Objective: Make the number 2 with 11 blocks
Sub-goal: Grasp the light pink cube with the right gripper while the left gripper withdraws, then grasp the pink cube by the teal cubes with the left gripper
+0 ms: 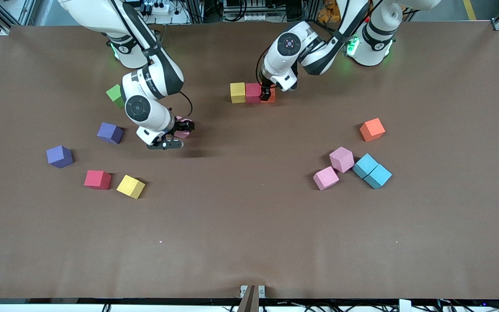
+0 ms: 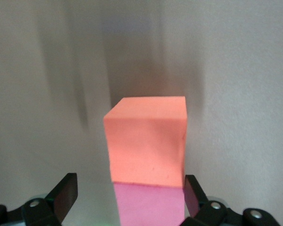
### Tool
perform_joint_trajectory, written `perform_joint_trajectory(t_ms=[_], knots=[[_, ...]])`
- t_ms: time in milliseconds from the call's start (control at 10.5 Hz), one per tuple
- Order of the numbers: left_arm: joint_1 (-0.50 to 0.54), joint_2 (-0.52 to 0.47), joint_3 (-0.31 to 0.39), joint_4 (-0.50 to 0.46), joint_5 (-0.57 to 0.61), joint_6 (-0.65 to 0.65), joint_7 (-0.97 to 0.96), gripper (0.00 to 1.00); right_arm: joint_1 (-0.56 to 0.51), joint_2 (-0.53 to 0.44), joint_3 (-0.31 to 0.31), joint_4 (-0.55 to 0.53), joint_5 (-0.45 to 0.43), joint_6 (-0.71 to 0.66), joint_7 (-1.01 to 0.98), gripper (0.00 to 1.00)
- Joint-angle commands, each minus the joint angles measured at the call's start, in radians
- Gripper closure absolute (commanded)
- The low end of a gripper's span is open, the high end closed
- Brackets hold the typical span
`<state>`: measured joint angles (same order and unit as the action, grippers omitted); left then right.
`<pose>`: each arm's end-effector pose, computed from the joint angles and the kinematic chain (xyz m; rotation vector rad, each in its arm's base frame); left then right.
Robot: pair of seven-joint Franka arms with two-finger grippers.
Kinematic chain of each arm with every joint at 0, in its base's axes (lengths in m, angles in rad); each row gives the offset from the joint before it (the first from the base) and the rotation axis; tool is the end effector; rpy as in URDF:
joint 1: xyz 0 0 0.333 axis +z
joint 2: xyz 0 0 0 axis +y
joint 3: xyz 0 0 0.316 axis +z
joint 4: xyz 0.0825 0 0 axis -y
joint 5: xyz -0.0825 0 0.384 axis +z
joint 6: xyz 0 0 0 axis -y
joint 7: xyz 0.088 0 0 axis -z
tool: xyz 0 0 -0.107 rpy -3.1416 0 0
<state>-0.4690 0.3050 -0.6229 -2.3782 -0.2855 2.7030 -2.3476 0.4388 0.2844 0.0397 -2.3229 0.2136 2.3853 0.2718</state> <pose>0.2380 -0.4546 0.2238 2.2219 2.1550 -0.4823 0.4399 0.2312 0.2012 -3.0668 -0.0527 0.3970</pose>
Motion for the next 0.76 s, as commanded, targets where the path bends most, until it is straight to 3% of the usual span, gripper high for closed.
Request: perform_joint_trajectory(t_ms=[0, 285, 664], knots=[[0.048, -0.076, -0.008, 0.004, 0.005, -0.096, 0.066, 0.00, -0.002, -0.014, 0.003, -0.004, 0.009, 0.005, 0.032, 0.00], [0.157, -0.142, 0.029, 0.103, 0.006, -0.308, 0.392, 0.00, -0.002, -0.042, 0.005, 0.000, 0.009, -0.020, 0.043, 0.00], [0.236, -0.144, 0.176, 0.160, 0.072, -0.324, 0.845, 0.00, 0.000, -0.037, 0.002, -0.001, 0.007, -0.023, 0.038, 0.00]])
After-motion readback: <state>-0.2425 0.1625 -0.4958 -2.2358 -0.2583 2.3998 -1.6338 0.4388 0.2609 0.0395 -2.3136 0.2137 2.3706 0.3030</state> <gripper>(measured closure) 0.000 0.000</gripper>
